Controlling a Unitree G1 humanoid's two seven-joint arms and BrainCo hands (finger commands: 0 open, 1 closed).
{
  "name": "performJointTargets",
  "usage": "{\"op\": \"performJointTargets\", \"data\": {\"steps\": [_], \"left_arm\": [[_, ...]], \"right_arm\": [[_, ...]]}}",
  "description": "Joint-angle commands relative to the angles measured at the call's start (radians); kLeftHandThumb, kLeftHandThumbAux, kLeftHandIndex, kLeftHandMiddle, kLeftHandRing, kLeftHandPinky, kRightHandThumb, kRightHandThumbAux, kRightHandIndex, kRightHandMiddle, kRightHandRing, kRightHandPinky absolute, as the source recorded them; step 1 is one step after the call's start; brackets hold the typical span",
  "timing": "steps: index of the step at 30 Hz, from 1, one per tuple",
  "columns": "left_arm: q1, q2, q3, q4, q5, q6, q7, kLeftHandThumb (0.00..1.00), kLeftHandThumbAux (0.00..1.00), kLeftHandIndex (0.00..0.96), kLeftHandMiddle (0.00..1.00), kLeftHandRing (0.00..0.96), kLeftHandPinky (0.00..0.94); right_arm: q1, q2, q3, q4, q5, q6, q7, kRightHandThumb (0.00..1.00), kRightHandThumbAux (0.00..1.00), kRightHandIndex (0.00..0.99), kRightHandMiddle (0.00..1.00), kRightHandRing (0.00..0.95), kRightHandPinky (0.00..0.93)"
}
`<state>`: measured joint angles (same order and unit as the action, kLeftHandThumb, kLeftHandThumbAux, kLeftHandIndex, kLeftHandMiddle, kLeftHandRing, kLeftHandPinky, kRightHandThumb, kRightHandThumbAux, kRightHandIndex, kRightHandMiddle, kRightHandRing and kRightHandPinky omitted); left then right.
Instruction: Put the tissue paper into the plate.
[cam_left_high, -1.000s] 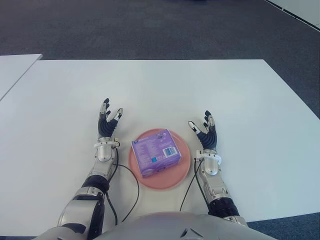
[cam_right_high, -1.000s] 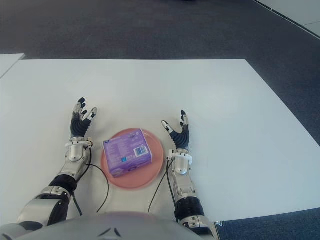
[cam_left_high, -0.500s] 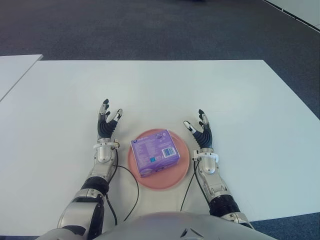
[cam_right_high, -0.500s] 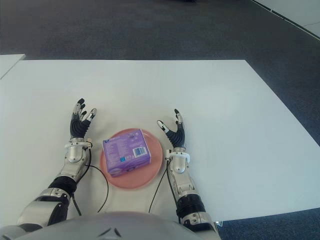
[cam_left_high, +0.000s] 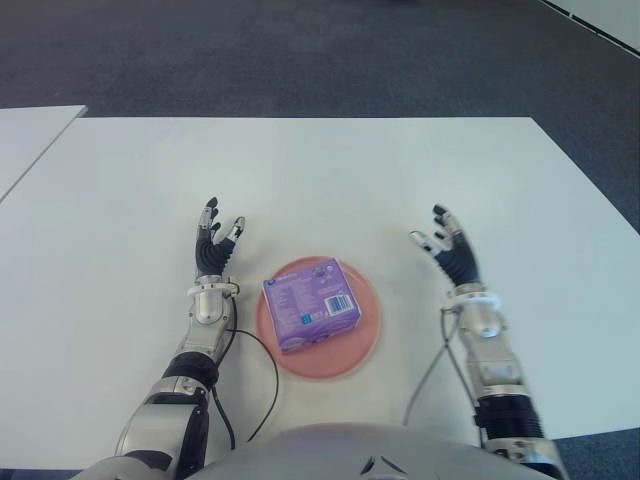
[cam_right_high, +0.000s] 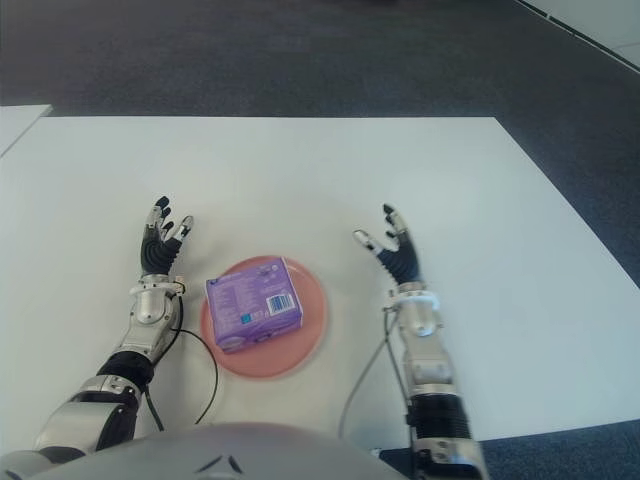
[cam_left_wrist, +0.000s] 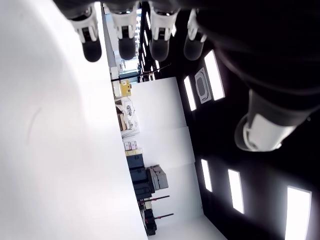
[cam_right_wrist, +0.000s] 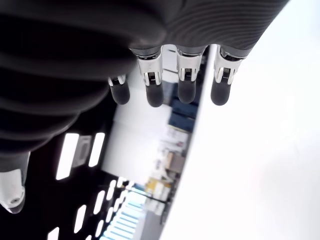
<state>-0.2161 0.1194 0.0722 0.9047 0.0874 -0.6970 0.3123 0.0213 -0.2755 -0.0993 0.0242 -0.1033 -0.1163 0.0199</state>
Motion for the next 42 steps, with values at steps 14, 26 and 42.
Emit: {"op": "performJointTargets", "data": {"steps": [14,26,42], "left_arm": [[0.088,-0.024,-0.001,0.095,0.007,-0.006,-0.017,0.006,0.543,0.01,0.0,0.0,0.0],[0.098,-0.018,0.0,0.088,0.009,-0.006,-0.014,0.004,0.545,0.013,0.0,0.0,0.0],[0.096,-0.023,0.0,0.085,0.002,-0.007,-0.022,0.006,0.547,0.007,0.0,0.0,0.0]], "right_arm": [[-0.188,0.012,0.027,0.365,-0.009,-0.206,-0.008,0.0,0.46,0.0,0.0,0.0,0.0],[-0.218,-0.033,0.017,0.484,0.07,-0.282,0.157,0.0,0.466,0.0,0.0,0.0,0.0],[-0.266,0.13,0.084,0.711,0.054,-0.468,0.123,0.0,0.457,0.0,0.0,0.0,0.0]]}}
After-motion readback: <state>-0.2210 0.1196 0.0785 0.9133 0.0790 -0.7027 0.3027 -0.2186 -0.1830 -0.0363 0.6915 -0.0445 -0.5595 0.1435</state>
